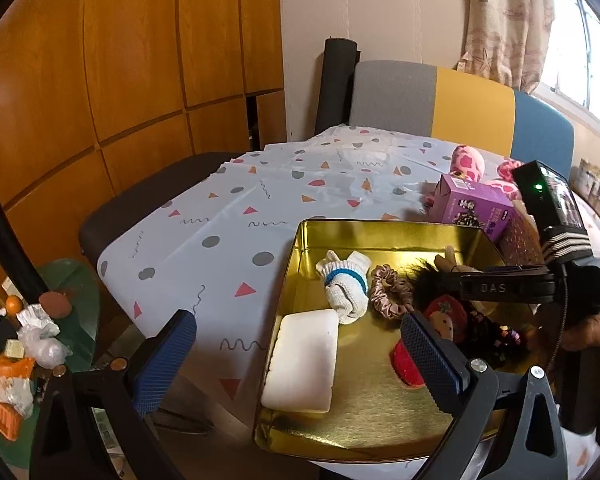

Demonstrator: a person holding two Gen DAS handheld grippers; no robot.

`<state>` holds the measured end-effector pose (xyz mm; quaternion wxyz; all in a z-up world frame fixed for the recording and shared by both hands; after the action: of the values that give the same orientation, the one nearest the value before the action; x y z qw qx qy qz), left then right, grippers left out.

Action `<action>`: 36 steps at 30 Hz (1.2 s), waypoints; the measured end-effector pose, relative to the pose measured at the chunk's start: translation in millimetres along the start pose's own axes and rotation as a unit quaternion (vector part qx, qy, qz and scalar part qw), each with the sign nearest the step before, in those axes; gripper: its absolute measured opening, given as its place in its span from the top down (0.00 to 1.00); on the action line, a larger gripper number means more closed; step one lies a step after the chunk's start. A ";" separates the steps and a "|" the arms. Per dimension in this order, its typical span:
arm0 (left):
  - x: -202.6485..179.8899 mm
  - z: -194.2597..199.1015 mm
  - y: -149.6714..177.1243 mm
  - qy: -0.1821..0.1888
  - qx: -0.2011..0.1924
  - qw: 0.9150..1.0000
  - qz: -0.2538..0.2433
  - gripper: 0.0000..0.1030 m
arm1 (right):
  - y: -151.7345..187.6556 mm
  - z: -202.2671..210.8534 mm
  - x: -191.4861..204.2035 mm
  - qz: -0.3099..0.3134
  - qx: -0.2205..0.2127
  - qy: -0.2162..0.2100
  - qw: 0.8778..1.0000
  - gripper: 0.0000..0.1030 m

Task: Organize soft objects
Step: 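Carry the beige mesh roll into the gold tray and open the right tool, then withdraw both tools from the tray toward the remaining items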

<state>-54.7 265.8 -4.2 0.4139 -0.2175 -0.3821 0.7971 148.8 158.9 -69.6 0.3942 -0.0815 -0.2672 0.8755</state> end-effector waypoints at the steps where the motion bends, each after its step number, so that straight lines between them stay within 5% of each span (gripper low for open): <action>1: 1.3 0.0 0.3 0.005 0.002 1.000 0.007 0.00 | 0.2 3.9 -0.7 -0.003 -0.006 0.000 1.000 0.31; 12: -1.9 -2.9 5.1 -0.012 0.008 1.000 0.006 0.00 | 15.0 61.3 -7.7 -0.009 -0.086 0.020 0.996 0.30; 20: -15.8 -2.3 9.7 0.009 0.014 1.000 -0.002 0.00 | 37.5 103.4 -22.8 -0.010 -0.132 0.039 0.990 0.26; 36: -60.5 10.1 12.3 0.066 0.013 0.997 -0.046 0.00 | 83.5 173.6 -139.0 -0.114 -0.180 0.131 0.968 0.25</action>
<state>-33.5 207.0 -5.9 0.4776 -0.2459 -0.3531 0.7660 127.5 -58.7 23.0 0.5013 -0.2340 -0.3745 0.7441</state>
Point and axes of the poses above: each gripper's, at about its wrist camera, not at the fingertips, and z roughly against the way its jaws point, x to its left, y to its underside, the point moved 4 cm from there along -z, roughly the way its jaws point, and after that the axes turned 4 degrees about z, right-handed, at the moved point
